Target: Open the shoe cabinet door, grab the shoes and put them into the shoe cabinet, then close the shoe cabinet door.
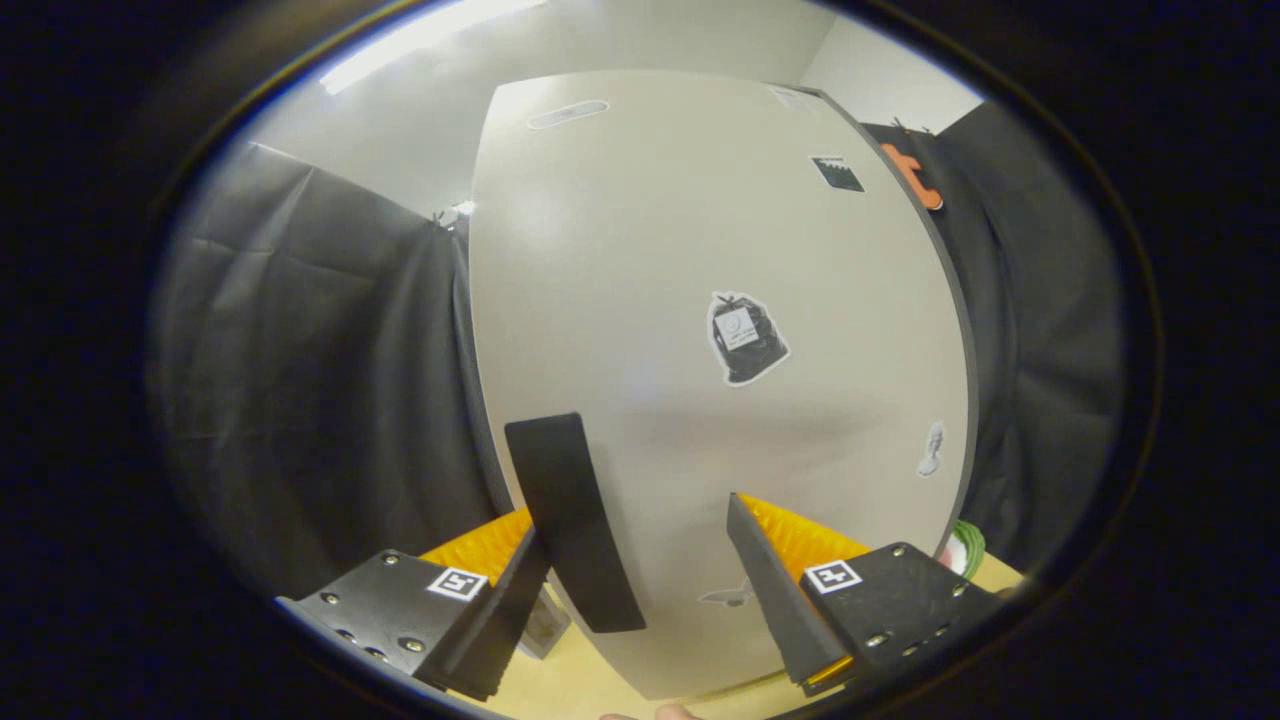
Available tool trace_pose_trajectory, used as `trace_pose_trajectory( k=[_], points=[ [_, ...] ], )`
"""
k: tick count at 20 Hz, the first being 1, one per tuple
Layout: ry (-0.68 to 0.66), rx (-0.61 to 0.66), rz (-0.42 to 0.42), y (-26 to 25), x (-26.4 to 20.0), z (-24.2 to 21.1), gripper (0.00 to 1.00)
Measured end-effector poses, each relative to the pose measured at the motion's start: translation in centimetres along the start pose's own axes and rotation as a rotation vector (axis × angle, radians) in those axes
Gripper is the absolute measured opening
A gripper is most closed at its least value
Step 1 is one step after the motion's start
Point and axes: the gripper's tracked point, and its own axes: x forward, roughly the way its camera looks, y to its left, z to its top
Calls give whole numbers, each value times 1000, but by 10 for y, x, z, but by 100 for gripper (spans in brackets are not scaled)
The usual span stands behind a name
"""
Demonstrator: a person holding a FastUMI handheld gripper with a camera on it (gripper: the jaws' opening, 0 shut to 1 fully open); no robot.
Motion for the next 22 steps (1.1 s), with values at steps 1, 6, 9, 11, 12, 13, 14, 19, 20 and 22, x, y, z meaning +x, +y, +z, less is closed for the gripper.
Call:
trace_pose_trajectory(
  k=[1,6,9,11,12,13,14,19,20,22],
  points=[
    [1,1,-5,1,3,-1,99],
    [7,2,-23,3,20,-3,99],
    [4,7,-27,4,25,-5,99],
    [-1,-3,-37,6,28,-5,99],
    [-3,-7,-41,7,29,-5,99],
    [-5,-11,-45,8,29,-6,99],
    [-7,-14,-49,9,29,-6,99],
    [-17,-26,-65,11,31,-10,99],
    [-18,-28,-68,12,32,-11,99],
    [-18,-34,-73,11,35,-11,99]
  ],
)
